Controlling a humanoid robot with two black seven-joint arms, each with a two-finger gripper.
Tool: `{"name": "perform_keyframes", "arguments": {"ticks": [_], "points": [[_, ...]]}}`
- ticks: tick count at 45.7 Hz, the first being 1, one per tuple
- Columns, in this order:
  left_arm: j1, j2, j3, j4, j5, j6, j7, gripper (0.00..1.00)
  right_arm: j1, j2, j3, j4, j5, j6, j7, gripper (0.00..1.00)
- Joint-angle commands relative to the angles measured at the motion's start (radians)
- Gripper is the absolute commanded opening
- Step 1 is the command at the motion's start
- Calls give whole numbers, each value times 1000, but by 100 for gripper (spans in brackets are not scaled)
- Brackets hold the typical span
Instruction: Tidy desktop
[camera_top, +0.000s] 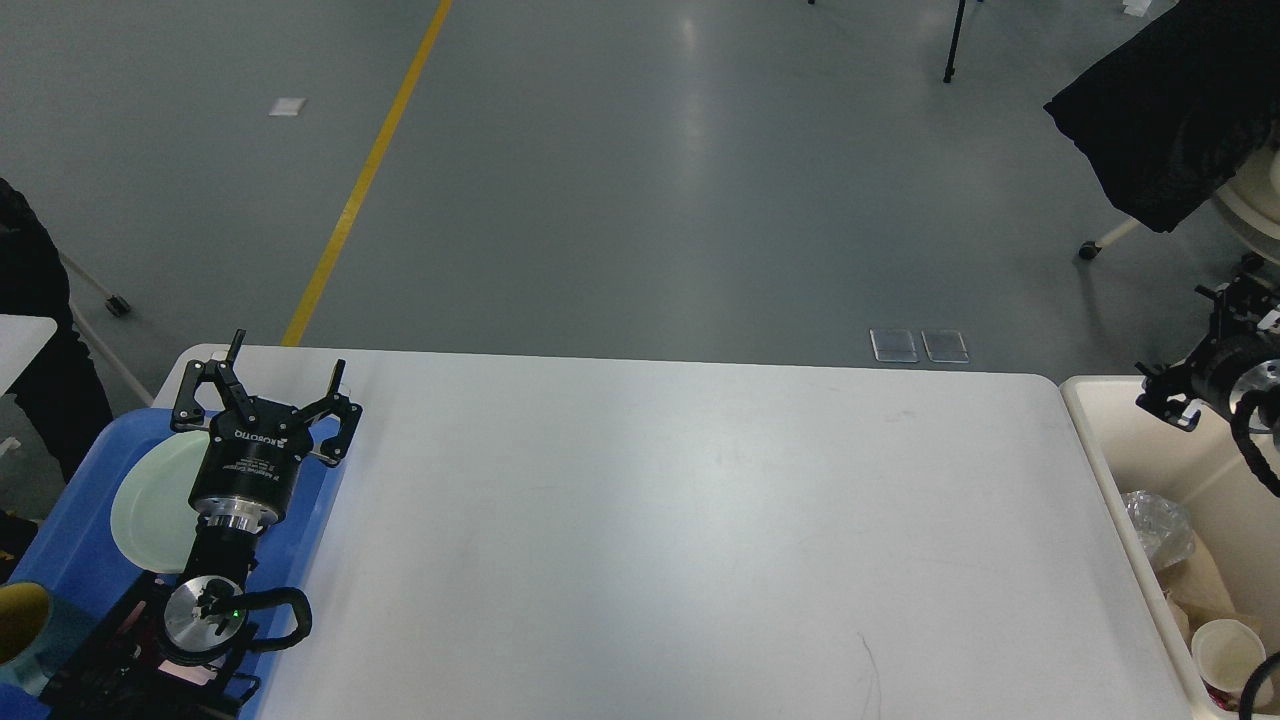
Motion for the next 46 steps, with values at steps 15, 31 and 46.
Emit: {"name": "perform_keyframes", "arguments": {"ticks": [15,31,46], "points": [[0,0,0,0,0,0,0,96,-345,267,346,229,-262,47,377,100],[0,0,0,0,0,0,0,96,-442,284,446,295,-289,205,411,100],[0,0,0,0,0,0,0,96,-449,295,447,368,-311,116,497,100]]}}
